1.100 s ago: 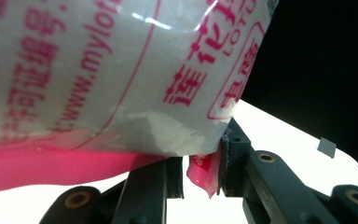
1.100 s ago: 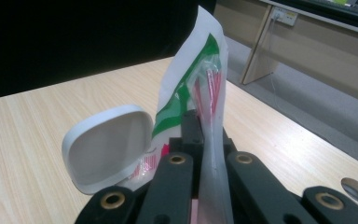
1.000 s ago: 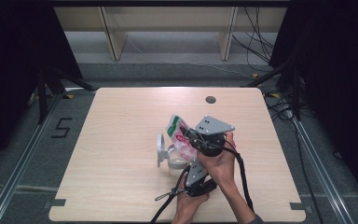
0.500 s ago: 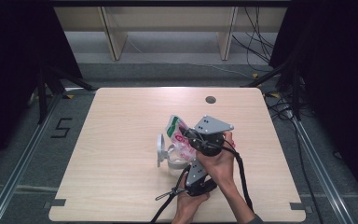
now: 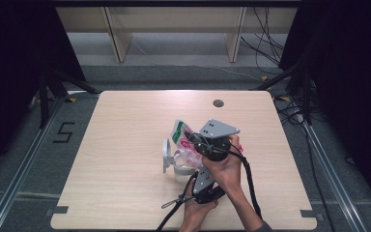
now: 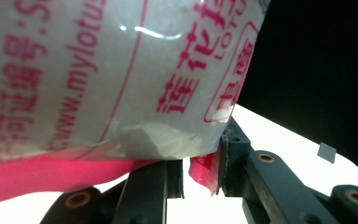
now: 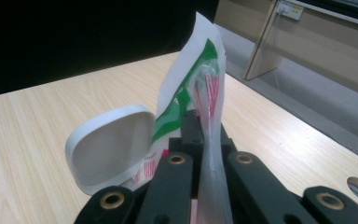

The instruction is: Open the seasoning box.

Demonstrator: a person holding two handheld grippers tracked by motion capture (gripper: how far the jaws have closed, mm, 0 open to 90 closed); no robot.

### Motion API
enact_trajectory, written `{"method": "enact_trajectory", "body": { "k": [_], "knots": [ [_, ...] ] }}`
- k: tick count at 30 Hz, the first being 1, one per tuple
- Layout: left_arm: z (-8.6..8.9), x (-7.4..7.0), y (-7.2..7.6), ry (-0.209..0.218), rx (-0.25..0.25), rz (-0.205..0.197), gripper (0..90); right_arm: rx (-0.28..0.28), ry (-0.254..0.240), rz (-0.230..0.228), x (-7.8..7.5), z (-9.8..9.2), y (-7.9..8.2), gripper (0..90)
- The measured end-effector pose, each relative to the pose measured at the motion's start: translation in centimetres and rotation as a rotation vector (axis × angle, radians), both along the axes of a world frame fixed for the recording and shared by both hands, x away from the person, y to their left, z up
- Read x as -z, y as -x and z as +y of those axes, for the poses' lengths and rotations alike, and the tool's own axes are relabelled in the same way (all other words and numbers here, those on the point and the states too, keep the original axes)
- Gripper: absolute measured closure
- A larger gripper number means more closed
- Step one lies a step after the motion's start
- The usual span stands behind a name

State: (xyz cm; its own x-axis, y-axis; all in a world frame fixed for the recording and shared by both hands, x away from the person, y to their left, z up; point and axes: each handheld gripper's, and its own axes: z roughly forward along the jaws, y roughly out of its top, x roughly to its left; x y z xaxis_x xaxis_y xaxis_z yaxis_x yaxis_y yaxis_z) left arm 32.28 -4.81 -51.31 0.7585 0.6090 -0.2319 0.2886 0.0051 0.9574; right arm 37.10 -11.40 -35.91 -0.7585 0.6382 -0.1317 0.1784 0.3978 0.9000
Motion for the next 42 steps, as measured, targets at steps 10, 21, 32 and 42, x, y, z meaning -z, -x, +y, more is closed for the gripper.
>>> {"method": "enact_trajectory", "body": {
  "k": [10,21,32,42],
  "knots": [
    [-0.04,-0.09,-0.03,0.013,0.003,-0.003,74.8,0.009,0.024,-0.025,-0.03,0.58,0.21,90.0],
    [-0.12,-0.19,-0.1,0.014,0.001,-0.009,74.8,0.006,0.018,-0.04,-0.16,0.48,0.03,90.0],
    [-0.18,-0.25,-0.06,-0.002,-0.001,-0.027,74.8,0.016,0.008,-0.037,-0.26,0.58,0.14,90.0],
    [-0.21,-0.25,-0.12,-0.001,-0.002,-0.022,74.8,0.003,0.008,-0.008,-0.23,0.61,0.03,89.9]
  ]
}}
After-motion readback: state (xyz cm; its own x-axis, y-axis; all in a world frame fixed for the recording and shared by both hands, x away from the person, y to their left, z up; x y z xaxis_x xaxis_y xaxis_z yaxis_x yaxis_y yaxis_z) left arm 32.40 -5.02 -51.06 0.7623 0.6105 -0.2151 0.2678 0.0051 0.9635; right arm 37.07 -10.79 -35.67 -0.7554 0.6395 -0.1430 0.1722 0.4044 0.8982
